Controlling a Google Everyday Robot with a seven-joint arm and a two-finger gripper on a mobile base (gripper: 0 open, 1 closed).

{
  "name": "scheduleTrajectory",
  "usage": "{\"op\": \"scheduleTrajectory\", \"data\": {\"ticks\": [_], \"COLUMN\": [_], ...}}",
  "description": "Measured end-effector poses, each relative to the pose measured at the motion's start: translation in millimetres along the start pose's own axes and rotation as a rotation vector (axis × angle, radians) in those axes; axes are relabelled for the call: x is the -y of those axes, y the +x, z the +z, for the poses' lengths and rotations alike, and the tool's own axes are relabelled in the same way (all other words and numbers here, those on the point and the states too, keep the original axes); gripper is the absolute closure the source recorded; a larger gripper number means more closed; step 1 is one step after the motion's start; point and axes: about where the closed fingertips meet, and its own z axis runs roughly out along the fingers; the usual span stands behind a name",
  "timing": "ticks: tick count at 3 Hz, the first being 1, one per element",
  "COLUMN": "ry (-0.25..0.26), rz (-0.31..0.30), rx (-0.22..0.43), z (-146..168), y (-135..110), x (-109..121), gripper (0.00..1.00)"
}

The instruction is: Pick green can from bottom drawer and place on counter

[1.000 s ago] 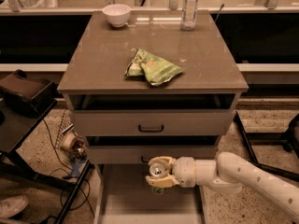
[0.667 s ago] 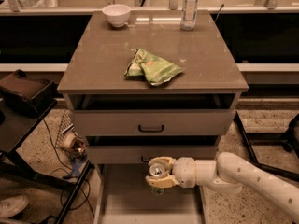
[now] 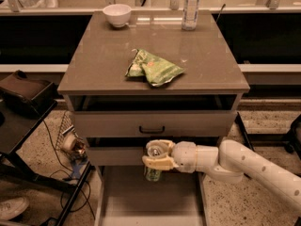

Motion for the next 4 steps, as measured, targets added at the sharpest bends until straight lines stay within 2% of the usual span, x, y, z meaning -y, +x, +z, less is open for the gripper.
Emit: {"op": "scheduleTrajectory", "data": {"ticks": [1,2,3,4], "ry": [0.029,0.036,0.04,0.025], "rz": [0.017,-0.016,-0.105,-0.164], "rx": [0.075,0.112,0.121,0.129], "z": [0,3,10,16], "y": [-72,-128,-204,-250], "x": [8,8,-9,-19], "gripper": [1.0,1.0,1.0,1.0]}}
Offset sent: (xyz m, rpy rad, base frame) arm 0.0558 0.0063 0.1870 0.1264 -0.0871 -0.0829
